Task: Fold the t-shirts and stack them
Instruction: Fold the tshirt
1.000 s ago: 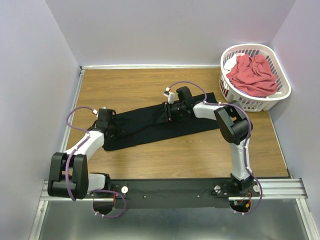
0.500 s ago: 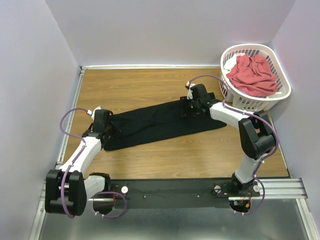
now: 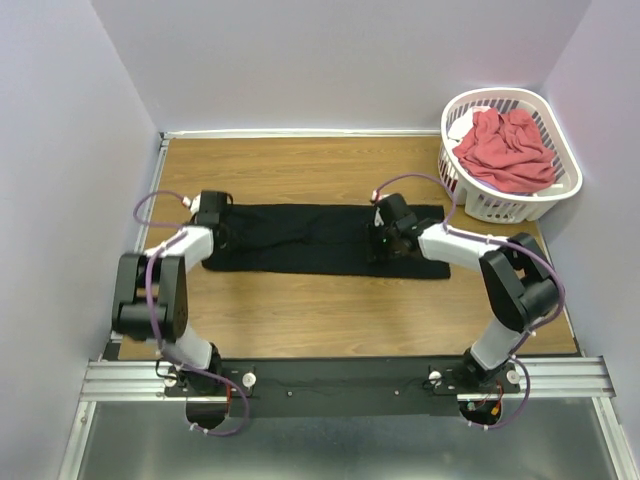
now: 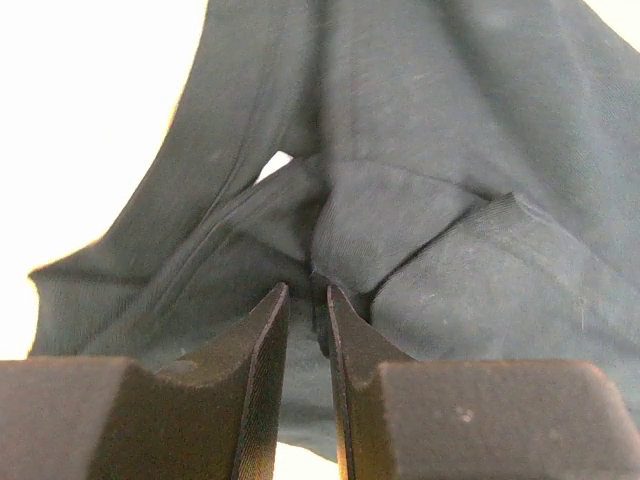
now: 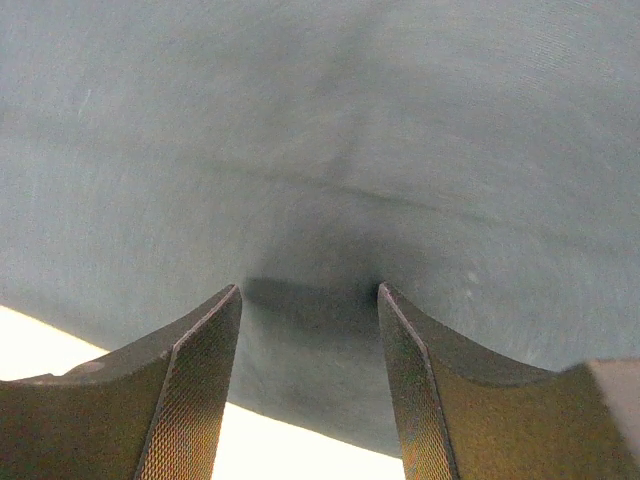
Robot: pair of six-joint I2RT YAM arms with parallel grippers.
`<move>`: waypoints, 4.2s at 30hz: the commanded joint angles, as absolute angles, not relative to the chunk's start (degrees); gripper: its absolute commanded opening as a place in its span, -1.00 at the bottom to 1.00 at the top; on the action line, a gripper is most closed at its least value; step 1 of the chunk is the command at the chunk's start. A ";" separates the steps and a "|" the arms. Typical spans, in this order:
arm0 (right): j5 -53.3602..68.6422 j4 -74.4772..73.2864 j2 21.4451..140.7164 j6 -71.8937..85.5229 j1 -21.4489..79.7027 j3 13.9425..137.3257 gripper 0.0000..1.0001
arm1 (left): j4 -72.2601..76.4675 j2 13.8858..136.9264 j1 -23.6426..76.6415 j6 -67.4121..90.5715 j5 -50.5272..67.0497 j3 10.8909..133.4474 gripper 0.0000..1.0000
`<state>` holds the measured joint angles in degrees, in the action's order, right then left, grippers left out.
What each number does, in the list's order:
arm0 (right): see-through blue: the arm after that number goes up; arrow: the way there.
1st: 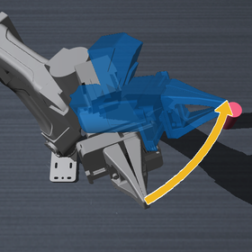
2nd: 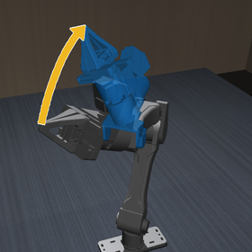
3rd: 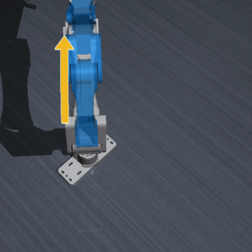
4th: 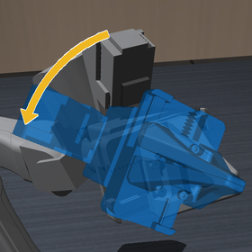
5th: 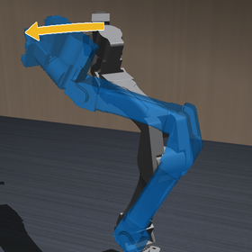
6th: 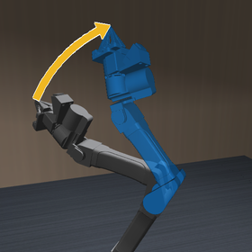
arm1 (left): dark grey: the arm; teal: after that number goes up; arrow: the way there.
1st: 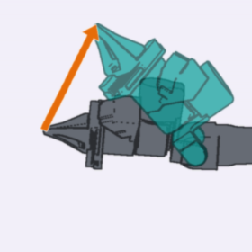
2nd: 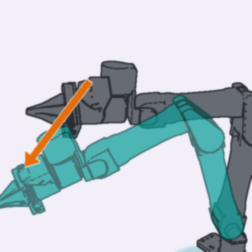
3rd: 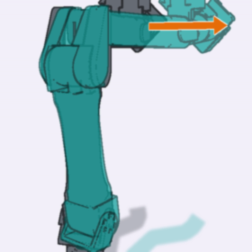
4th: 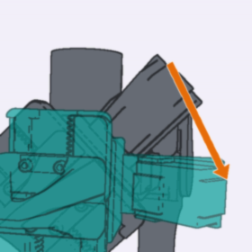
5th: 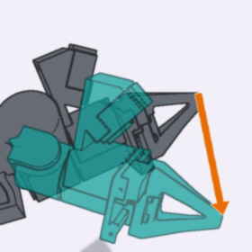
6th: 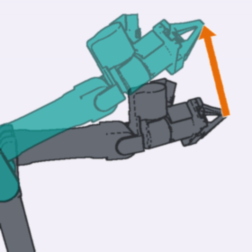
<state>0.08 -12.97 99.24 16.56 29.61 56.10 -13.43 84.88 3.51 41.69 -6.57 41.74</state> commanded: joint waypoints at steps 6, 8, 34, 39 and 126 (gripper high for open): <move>13.10 -24.79 96.42 30.49 52.27 48.51 0.29 | -21.61 115.79 4.39 26.37 -8.28 79.39 -0.40; 12.83 -24.70 97.29 32.51 57.47 52.28 0.30 | -23.11 120.21 5.88 25.75 -6.95 85.57 -0.40; 33.74 -22.15 126.54 16.35 36.30 110.28 0.21 | -11.17 67.00 7.82 21.10 -8.71 59.98 0.53; 34.28 -21.01 139.27 16.87 36.30 123.19 0.18 | -8.46 53.83 7.73 19.87 -8.08 47.33 0.58; 31.81 -13.97 80.68 34.89 24.08 24.43 -0.15 | -18.89 74.71 37.70 38.67 6.69 33.05 0.59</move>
